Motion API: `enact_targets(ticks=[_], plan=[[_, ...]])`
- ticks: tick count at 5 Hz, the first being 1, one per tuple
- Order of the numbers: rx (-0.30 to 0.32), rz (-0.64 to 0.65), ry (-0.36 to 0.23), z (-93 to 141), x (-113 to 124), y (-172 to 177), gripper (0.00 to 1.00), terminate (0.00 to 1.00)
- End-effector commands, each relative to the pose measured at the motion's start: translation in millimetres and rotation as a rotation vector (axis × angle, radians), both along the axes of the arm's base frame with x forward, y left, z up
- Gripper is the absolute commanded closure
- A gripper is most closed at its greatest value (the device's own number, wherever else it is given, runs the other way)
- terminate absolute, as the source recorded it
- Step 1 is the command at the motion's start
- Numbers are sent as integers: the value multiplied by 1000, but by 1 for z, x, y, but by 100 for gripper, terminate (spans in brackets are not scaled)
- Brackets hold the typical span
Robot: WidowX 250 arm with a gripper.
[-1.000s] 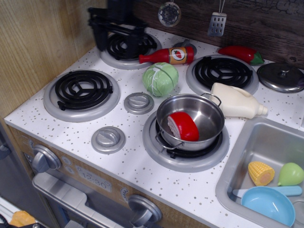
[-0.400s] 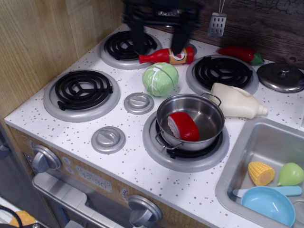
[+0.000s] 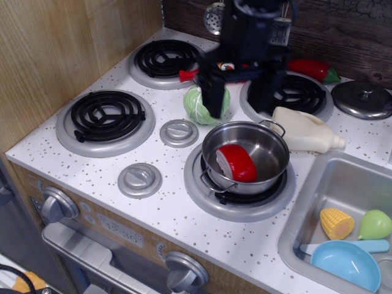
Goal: Take sushi out of pan
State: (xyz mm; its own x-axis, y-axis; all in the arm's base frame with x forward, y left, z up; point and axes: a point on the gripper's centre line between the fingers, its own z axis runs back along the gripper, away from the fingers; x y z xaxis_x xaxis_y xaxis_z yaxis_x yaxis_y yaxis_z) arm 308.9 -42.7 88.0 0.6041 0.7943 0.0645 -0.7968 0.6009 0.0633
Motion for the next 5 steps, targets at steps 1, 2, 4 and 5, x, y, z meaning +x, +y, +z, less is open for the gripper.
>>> enact_targets(ticks=[1, 2, 4, 5], plan=[[-18, 36, -65, -13, 4, -2, 0, 0], [-6, 49, -48, -26, 1, 0, 0, 0], [-13, 57, -48, -47, -4, 0, 0, 0], [-16, 63, -58, -54, -4, -3, 0, 0]])
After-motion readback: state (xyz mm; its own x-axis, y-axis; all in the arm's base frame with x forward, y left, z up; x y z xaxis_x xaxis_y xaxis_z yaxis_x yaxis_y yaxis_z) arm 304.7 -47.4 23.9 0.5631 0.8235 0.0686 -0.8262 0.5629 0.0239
